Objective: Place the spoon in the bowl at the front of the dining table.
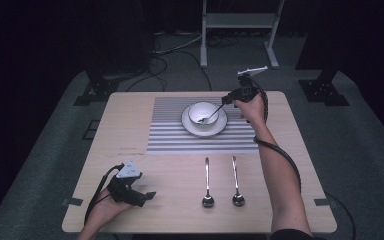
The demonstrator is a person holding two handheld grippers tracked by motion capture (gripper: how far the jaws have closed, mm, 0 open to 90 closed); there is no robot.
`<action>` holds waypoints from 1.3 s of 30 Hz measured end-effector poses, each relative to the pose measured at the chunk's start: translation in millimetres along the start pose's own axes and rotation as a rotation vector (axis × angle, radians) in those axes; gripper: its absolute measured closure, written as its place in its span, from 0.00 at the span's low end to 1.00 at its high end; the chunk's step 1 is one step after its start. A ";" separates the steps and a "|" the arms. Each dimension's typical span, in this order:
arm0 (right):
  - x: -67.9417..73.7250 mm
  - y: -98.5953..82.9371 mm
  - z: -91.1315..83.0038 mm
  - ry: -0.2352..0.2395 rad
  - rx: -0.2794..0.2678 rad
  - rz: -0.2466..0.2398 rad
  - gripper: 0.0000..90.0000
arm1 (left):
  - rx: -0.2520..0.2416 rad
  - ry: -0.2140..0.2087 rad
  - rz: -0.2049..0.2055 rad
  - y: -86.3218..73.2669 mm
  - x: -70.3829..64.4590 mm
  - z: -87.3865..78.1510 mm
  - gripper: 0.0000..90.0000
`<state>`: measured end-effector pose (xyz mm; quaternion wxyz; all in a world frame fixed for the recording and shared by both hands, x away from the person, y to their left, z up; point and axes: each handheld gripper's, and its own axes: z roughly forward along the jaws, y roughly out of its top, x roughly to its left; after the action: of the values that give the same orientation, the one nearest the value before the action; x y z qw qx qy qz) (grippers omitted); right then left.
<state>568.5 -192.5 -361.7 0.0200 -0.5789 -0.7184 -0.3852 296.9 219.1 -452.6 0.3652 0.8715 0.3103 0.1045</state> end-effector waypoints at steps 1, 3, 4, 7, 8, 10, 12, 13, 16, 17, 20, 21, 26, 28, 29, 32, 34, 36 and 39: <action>-1.4 -1.2 -0.3 0.000 0.005 0.000 0.77 | 0.001 0.000 0.001 0.0 -0.1 0.1 0.11; -2.5 -2.2 -0.8 0.002 0.009 0.001 0.77 | 0.000 0.000 0.001 0.1 -0.1 0.4 0.11; -3.1 -2.7 -0.8 0.004 0.009 0.000 0.76 | 0.001 0.001 0.001 0.2 0.0 0.4 0.11; -4.2 -3.6 -0.6 0.006 0.016 0.000 0.75 | 0.002 0.000 0.001 0.2 0.0 0.5 0.11; -5.0 -4.4 -0.7 0.005 0.017 -0.005 0.75 | 0.002 0.001 0.001 0.1 0.0 0.6 0.11; -5.1 -4.8 -0.7 0.005 0.018 -0.005 0.74 | 0.002 0.001 0.001 0.1 0.1 0.5 0.11; -5.0 -5.6 -0.8 0.003 0.022 -0.004 0.73 | 0.002 0.001 0.001 0.2 0.2 0.4 0.11; -5.3 -6.1 -0.6 0.003 0.023 -0.004 0.73 | 0.001 0.001 0.001 0.2 0.1 0.4 0.11; -7.3 -7.8 -0.5 0.007 0.029 -0.004 0.71 | 0.003 0.002 0.003 0.2 0.2 0.2 0.11; -7.9 -8.4 -0.4 0.009 0.031 -0.001 0.70 | 0.002 0.002 0.003 0.2 0.2 0.2 0.11; -10.1 -10.3 0.0 0.014 0.034 -0.005 0.69 | 0.002 0.002 0.003 0.2 0.3 0.2 0.11; -10.2 -10.9 -0.3 0.016 0.038 0.002 0.68 | 0.003 0.002 0.004 0.2 0.3 0.2 0.11; -13.6 -16.0 -0.5 0.023 0.046 0.001 0.62 | 0.005 0.003 0.005 0.2 0.4 0.1 0.11; -15.0 -19.3 -1.4 0.022 0.050 -0.003 0.60 | 0.006 0.003 0.006 0.0 0.7 -0.2 0.11; -16.2 -20.9 -2.1 0.027 0.048 -0.002 0.56 | 0.005 0.003 0.005 0.0 0.7 -0.2 0.11; -19.2 -24.2 -3.2 0.044 0.053 0.007 0.53 | 0.007 0.002 0.004 0.1 0.4 0.2 0.11; -20.1 -27.8 -5.2 0.052 0.057 -0.002 0.50 | 0.006 0.003 0.005 0.1 0.3 -0.2 0.11; -20.7 -32.9 -8.9 0.072 0.061 -0.009 0.48 | 0.004 0.004 0.003 0.2 0.4 -0.5 0.11; -20.9 -36.1 -11.4 0.090 0.064 -0.013 0.47 | 0.003 0.006 0.002 0.2 0.5 -0.6 0.11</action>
<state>540.0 -217.3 -382.8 0.0682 -0.5555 -0.7325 -0.3876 297.1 219.6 -452.1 0.3627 0.8721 0.3106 0.1068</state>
